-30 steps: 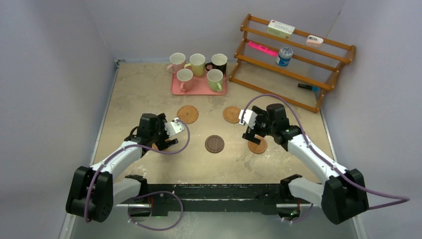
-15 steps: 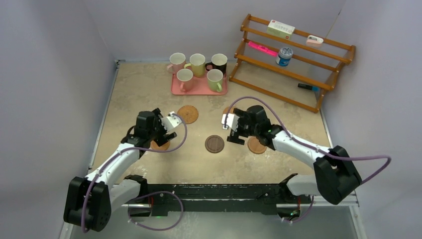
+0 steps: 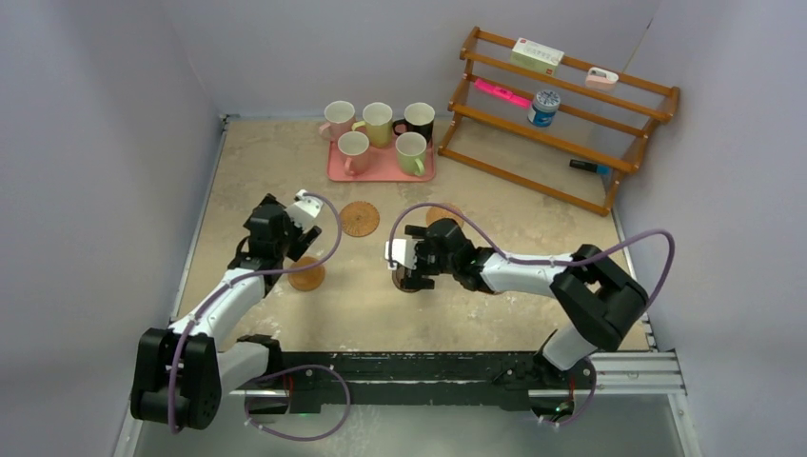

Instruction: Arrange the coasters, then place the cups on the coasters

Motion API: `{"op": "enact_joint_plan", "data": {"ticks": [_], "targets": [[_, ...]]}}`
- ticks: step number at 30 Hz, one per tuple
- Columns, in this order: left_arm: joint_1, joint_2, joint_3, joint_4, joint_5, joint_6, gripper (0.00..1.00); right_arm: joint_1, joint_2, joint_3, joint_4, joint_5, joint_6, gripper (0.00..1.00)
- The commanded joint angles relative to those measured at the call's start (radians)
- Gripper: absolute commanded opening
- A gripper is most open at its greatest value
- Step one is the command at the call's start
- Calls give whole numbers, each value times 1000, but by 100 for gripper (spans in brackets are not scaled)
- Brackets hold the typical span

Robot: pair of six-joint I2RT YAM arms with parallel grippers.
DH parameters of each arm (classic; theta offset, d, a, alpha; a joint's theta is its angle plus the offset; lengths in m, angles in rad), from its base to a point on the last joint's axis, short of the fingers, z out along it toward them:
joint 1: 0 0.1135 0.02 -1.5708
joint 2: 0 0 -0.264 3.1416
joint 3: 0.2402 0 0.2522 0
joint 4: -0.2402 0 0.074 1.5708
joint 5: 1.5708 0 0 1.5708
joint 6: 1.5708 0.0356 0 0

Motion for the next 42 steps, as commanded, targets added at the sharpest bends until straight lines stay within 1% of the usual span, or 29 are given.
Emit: {"op": "enact_joint_plan", "data": {"ticks": [1,7,14,18,19,21,25,27,29,32,35,37,42], "targets": [[19,-21,37,75,-42,-59,100,37,44,44,89,47,34,98],[22,-21,27,101,-65,-70,100,79,108,54,171,89,95,98],[26,-19,28,107,-76,-80,100,118,176,74,202,158,122,98],[27,-21,26,102,-72,-81,100,122,167,88,195,184,136,98],[27,-19,26,102,-70,-82,100,122,156,101,175,202,141,98],[27,-23,27,101,-65,-82,100,117,116,141,79,193,170,98],[27,-44,42,89,-33,-75,100,86,15,254,-94,186,179,98],[27,-60,58,74,1,-64,100,72,-13,332,-208,201,205,98],[27,-60,81,72,23,-58,100,52,-33,397,-274,224,239,98],[27,-30,147,38,62,-71,100,-5,-48,471,-306,255,313,98],[27,14,225,-8,103,-113,100,-102,-17,566,-359,275,411,98],[27,39,254,-11,133,-135,100,-150,28,650,-397,294,459,98],[25,159,386,-20,235,-183,100,-216,186,871,-484,291,544,98]]}}
